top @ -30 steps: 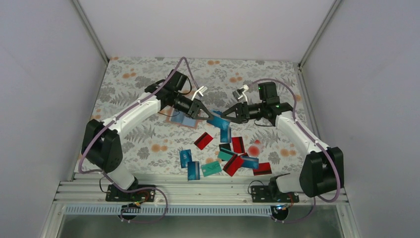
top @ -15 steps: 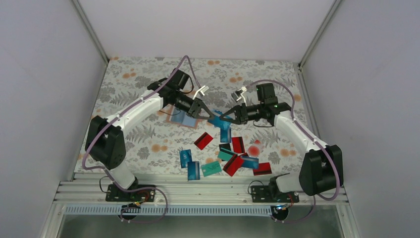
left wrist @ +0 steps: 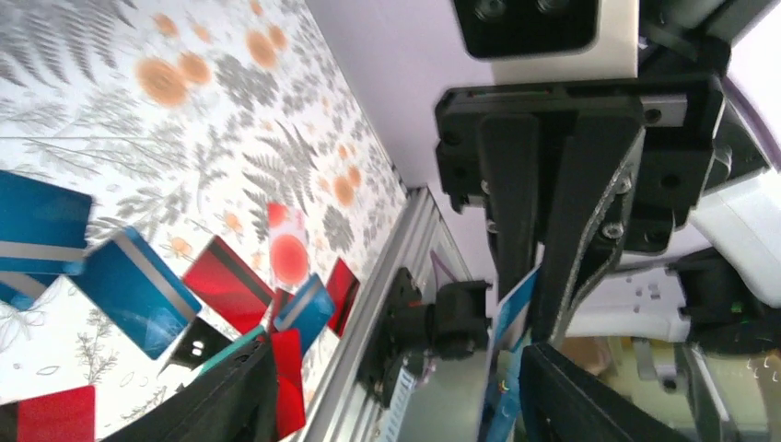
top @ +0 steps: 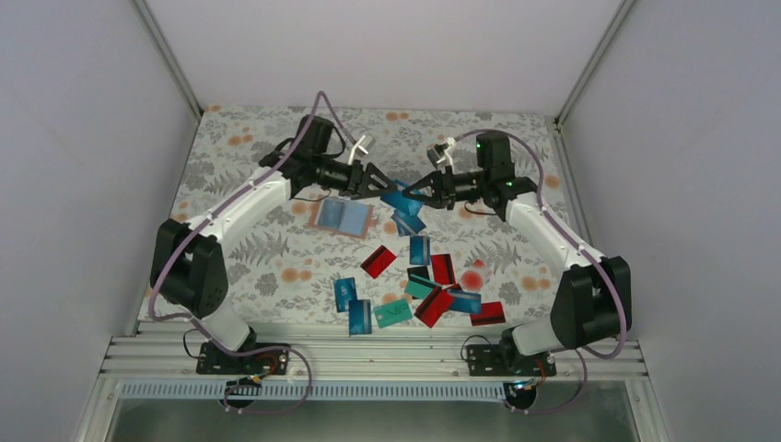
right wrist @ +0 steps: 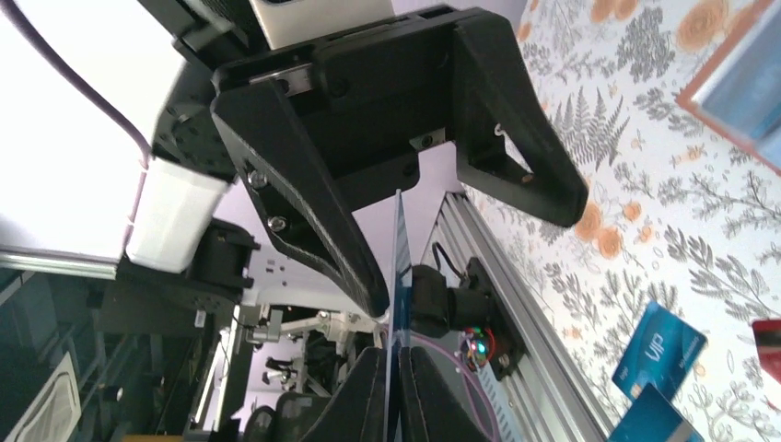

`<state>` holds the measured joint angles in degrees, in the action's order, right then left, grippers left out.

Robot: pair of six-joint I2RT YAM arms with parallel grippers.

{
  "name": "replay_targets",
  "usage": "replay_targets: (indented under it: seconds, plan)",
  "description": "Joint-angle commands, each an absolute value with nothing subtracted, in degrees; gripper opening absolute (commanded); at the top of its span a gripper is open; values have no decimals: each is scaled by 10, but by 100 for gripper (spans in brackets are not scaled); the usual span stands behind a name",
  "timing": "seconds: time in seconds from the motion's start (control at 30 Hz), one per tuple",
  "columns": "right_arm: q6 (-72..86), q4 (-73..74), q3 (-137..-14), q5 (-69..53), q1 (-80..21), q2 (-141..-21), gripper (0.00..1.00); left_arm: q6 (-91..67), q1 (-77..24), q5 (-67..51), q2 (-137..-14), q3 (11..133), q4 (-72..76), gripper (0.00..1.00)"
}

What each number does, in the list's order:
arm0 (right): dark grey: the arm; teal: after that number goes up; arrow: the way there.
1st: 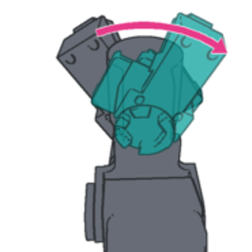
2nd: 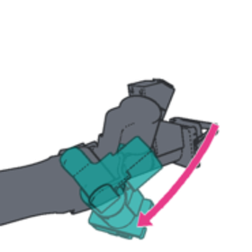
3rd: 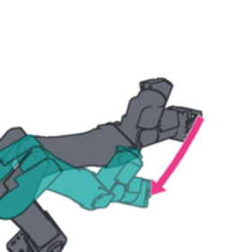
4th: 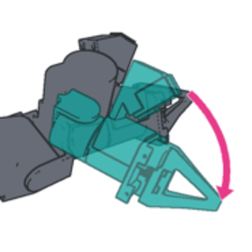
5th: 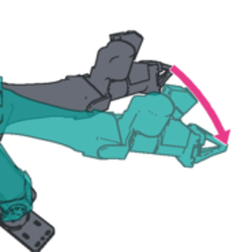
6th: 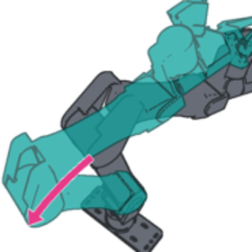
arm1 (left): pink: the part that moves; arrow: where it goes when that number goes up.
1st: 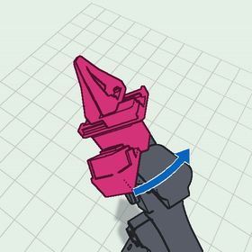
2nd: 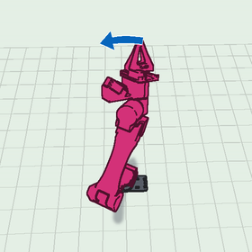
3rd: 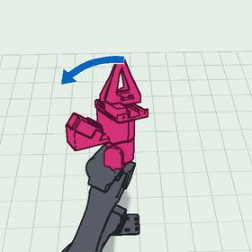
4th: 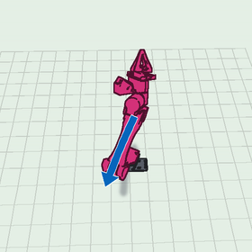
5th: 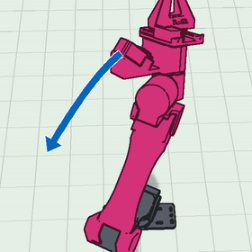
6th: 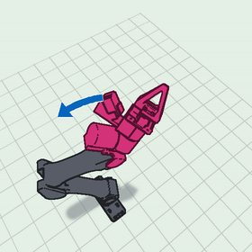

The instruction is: Put the credit cards into the card holder

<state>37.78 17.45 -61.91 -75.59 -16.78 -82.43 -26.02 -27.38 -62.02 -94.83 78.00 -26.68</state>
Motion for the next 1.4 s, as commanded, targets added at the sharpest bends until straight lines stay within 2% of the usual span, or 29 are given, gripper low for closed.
replay_targets:
  seconds: [0.0,0.07,0.17,0.37,0.57,0.73,0.93,1.17,1.37]
  plan:
    - [480,94,-659,-749,-171,-841,4,-366,-238,-578,-905,761,-152,74]
    - [508,76,-676,-738,-171,-849,4,-401,-221,-565,-892,756,-124,85]
    - [564,44,-699,-699,-171,-860,4,-460,-212,-553,-876,745,-65,91]
    - [723,-97,-700,-623,-173,-864,4,-607,-211,-520,-857,720,72,87]
    - [914,-325,-659,-532,-184,-856,4,-738,-214,-449,-831,668,188,83]
    - [917,-345,-682,-486,-203,-863,4,-776,-230,-431,-840,678,235,80]
    - [915,-348,-706,-466,-217,-878,4,-802,-244,-409,-852,688,277,72]
    - [914,-361,-714,-462,-224,-886,4,-798,-250,-399,-857,704,269,50]
    - [914,-368,-716,-461,-230,-892,4,-799,-252,-400,-868,718,266,40]
